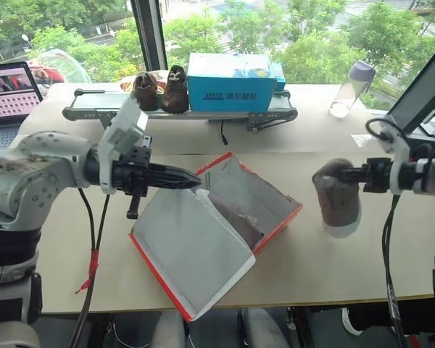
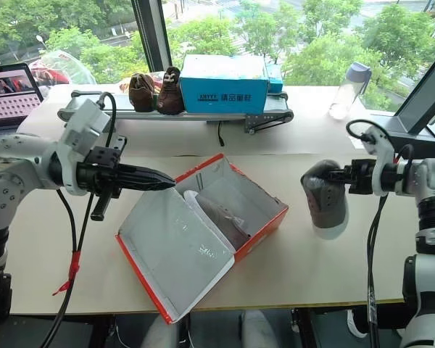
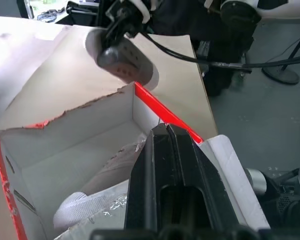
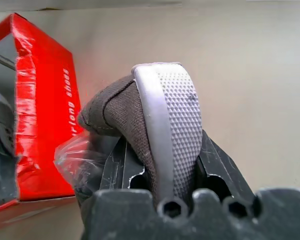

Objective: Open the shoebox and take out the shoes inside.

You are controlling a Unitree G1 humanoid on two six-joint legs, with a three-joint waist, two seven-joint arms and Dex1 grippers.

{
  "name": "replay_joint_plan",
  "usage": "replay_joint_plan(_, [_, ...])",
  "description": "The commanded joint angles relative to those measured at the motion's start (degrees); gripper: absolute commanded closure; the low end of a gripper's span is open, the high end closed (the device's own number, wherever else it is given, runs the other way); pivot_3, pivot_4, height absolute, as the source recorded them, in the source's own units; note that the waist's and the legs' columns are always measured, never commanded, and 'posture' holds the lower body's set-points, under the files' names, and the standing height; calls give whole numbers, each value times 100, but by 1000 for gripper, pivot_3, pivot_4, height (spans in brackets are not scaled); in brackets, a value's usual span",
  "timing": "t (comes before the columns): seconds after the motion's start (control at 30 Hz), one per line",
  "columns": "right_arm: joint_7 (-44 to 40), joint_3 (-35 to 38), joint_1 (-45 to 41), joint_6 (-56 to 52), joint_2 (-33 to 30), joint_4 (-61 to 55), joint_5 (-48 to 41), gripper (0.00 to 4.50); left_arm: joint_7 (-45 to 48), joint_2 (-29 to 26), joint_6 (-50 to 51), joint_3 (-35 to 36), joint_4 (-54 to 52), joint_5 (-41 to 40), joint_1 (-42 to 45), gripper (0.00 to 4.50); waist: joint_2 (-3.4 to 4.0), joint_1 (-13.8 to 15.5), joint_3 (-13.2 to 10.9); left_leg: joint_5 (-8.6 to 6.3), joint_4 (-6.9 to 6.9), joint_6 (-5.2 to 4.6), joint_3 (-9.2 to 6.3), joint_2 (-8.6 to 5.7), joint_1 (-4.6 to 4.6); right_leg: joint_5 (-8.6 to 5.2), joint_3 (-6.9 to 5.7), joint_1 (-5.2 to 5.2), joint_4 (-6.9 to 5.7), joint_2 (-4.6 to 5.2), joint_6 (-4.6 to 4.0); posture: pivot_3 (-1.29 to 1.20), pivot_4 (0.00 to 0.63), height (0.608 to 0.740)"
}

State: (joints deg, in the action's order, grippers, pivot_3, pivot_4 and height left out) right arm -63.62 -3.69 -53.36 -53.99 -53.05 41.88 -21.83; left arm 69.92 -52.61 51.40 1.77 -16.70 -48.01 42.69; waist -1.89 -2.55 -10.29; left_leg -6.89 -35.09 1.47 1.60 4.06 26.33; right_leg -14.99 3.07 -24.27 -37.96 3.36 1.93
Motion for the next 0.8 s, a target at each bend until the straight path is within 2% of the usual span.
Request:
replay_joint_plan(0.03, [48,-199,-171,996,-22,657,668,2982,-59,-81,42,199,-143,-108,108,4500,-1,8,0,0,0,0,0,0,0,0,-1,1,0,-1,0,0,150,740])
replay_joint_plan(0.1, [337,-302,-319,1567,-53,1052,1073,2486,-93,-103,36,212,-152,-108,98,4500,-1,21,0,0,-3,0,0,-3,0,0,0,3,1,2,1,0,150,740])
replay_joint_plan(0.13, [409,-319,-404,1725,-57,1208,1196,1797,-105,-112,33,216,-154,-109,93,4500,-1,30,0,0,-4,0,0,-5,0,0,0,4,1,4,1,0,150,740])
replay_joint_plan(0.23, [617,-305,-751,2194,-174,1421,1527,1185,-133,-155,30,222,-181,-99,51,4500,-1,32,0,0,-4,1,0,-6,0,0,1,3,2,4,1,0,150,740])
replay_joint_plan(0.33, [823,-331,-1093,2689,-356,1582,1915,86,-142,-208,14,224,-198,-89,9,4500,5,15,-4,0,-1,1,0,-7,0,0,5,0,1,4,1,0,150,740])
replay_joint_plan(0.4, [806,-417,-1295,2919,-468,1558,2178,14,-141,-225,1,226,-183,-83,-1,4500,11,13,-7,0,0,1,0,-7,0,0,6,-1,0,4,1,0,150,740])
replay_joint_plan(0.5, [140,-558,-1646,2351,-451,384,2178,14,-127,-268,-37,202,-166,-31,-27,4500,18,-7,-11,0,1,1,0,-8,0,0,7,-1,0,4,1,0,150,740])
replay_joint_plan(0.63, [-684,-421,-1142,89,54,-2327,804,14,-150,-241,-75,160,-132,3,-19,4500,22,-108,-13,0,6,1,2,-5,-15,0,23,-4,-13,-3,0,0,150,740])
replay_joint_plan(0.8, [-541,-153,-375,-2153,756,-4573,-664,14,-164,-234,-116,138,-127,82,-41,4500,21,16,-13,0,5,1,-2,2,-17,-1,21,3,-18,-12,-2,0,150,740])
